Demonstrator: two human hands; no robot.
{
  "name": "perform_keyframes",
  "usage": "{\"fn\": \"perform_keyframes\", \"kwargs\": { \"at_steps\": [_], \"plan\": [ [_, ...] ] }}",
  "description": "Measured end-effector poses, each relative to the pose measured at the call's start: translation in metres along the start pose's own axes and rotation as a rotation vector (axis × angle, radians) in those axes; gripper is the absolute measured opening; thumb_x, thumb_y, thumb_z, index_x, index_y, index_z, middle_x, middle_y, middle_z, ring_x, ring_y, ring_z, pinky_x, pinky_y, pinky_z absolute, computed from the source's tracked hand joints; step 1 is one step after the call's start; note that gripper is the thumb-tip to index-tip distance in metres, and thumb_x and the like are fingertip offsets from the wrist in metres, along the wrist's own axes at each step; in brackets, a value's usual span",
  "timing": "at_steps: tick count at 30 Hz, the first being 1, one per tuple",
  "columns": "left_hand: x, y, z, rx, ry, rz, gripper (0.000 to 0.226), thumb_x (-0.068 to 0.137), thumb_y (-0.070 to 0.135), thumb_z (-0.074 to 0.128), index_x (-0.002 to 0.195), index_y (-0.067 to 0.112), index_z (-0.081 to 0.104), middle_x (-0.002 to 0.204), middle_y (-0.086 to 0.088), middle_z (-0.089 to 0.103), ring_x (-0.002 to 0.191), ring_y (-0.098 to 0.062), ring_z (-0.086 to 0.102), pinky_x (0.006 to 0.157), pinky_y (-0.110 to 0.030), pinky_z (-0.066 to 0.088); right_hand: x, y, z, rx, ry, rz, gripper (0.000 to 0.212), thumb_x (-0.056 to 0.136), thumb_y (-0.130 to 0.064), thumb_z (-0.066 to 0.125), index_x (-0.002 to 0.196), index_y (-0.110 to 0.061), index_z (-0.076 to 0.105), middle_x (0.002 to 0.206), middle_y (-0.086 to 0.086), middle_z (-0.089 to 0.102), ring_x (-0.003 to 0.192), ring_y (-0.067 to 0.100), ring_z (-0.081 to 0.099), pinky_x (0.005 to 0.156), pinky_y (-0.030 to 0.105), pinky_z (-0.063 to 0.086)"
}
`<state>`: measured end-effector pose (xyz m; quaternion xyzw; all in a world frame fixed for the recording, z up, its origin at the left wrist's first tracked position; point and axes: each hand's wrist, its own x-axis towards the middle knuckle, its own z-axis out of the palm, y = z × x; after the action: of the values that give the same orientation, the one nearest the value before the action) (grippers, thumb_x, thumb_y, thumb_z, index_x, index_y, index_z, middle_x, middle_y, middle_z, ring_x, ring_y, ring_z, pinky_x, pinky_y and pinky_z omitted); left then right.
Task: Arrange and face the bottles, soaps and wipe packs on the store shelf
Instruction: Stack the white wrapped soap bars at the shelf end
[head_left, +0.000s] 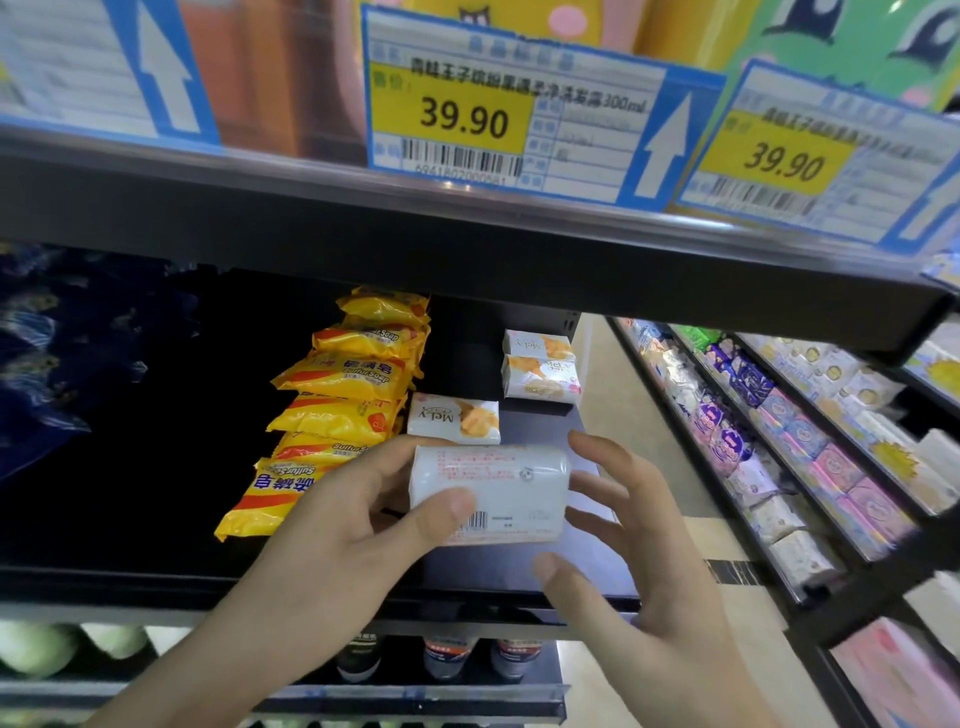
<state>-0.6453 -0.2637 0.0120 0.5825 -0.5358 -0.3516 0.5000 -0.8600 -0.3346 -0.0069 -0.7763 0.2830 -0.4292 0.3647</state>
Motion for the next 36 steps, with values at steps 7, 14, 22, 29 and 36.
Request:
{"fn": "perform_keyframes", "kwargs": {
  "at_steps": [7, 14, 22, 29, 36],
  "plan": [
    [0.003, 0.007, 0.002, -0.161, 0.036, -0.081, 0.034, 0.088, 0.034, 0.061, 0.120, 0.028, 0.070, 0.110, 0.018, 0.077, 0.105, 0.002, 0.071, 0.082, -0.005, 0.050, 0.005, 0.003, 0.002, -0.163, -0.025, -0.187, 0.086, 0.079, -0.010, 0.077, 0.149, -0.044, 0.039, 0.165, -0.007, 0.024, 0.144, 0.019, 0.045, 0.102, 0.033, 0.053],
    [0.004, 0.008, 0.001, -0.162, 0.058, -0.159, 0.036, 0.081, 0.045, 0.061, 0.111, 0.033, 0.074, 0.100, 0.016, 0.079, 0.097, -0.001, 0.074, 0.084, -0.021, 0.059, 0.010, 0.010, 0.001, -0.400, -0.044, -0.316, 0.073, 0.079, -0.010, 0.077, 0.141, -0.036, 0.049, 0.165, -0.002, 0.023, 0.141, 0.018, 0.044, 0.109, 0.019, 0.040],
    [0.005, 0.006, 0.001, -0.132, 0.033, -0.212, 0.044, 0.076, 0.056, 0.058, 0.111, 0.034, 0.075, 0.098, 0.012, 0.080, 0.088, -0.006, 0.075, 0.073, -0.022, 0.058, 0.011, 0.016, 0.009, -0.603, 0.043, -0.420, 0.065, 0.076, -0.005, 0.084, 0.128, -0.033, 0.058, 0.160, 0.002, 0.034, 0.138, 0.026, 0.040, 0.109, 0.036, 0.043],
    [0.005, 0.005, 0.003, -0.167, 0.009, -0.257, 0.034, 0.083, 0.056, 0.057, 0.103, 0.037, 0.078, 0.093, 0.007, 0.080, 0.079, -0.010, 0.074, 0.080, -0.031, 0.059, 0.013, 0.013, 0.011, -0.601, 0.114, -0.462, 0.047, 0.082, -0.001, 0.074, 0.124, -0.021, 0.069, 0.144, 0.004, 0.051, 0.129, 0.026, 0.047, 0.109, 0.030, 0.038],
    [0.007, -0.001, 0.003, -0.201, 0.136, -0.240, 0.047, 0.083, 0.064, 0.048, 0.119, 0.039, 0.065, 0.092, 0.001, 0.079, 0.078, -0.022, 0.077, 0.077, -0.040, 0.057, 0.011, 0.012, 0.010, -0.371, 0.023, -0.258, 0.039, 0.093, -0.023, 0.063, 0.131, -0.032, 0.060, 0.139, -0.006, 0.047, 0.128, 0.019, 0.054, 0.103, 0.014, 0.038]
  ]
}}
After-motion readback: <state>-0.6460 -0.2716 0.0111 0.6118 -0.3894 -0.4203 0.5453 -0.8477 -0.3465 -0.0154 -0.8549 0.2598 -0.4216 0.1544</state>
